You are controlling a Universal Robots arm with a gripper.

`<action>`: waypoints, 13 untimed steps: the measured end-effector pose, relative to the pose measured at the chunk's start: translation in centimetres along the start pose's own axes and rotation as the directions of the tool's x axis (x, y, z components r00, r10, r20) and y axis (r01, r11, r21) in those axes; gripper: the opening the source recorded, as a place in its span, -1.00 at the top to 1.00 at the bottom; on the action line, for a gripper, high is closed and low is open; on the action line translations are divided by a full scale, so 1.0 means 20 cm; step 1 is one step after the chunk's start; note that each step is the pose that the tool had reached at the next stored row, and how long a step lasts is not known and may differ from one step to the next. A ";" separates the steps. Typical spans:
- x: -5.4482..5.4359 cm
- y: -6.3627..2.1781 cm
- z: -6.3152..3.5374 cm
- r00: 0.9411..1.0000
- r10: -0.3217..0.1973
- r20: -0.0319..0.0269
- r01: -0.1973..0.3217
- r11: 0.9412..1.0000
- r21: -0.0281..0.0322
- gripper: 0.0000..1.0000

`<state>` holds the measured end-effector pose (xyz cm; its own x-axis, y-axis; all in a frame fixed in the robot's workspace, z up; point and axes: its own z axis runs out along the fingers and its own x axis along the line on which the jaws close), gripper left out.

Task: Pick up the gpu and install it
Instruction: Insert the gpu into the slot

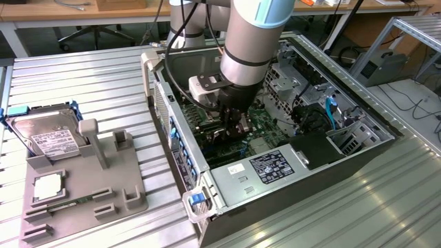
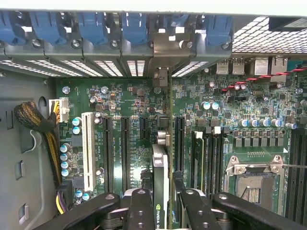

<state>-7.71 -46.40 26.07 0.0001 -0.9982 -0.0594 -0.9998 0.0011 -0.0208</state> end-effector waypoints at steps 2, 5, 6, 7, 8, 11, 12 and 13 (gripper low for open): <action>0.00 0.000 0.000 1.000 0.000 0.000 0.000 1.000 0.000 0.47; 0.00 0.000 0.000 1.000 0.000 0.000 0.000 1.000 0.000 0.47; 0.00 0.000 0.000 1.000 0.000 0.000 0.000 1.000 0.000 0.47; 0.00 0.000 0.002 1.000 0.000 0.002 0.000 1.000 0.000 0.47; 0.00 0.000 0.002 1.000 0.000 0.001 0.000 1.000 0.000 0.45; 0.00 0.000 0.000 1.000 0.000 0.000 0.000 1.000 0.000 0.09; 0.00 0.000 0.000 1.000 0.000 0.000 0.000 1.000 0.000 0.09; 0.00 0.000 0.000 1.000 0.000 0.000 0.000 1.000 0.000 -0.04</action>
<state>-7.71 -46.40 26.07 0.0001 -0.9982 -0.0596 -0.9998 0.0011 -0.0209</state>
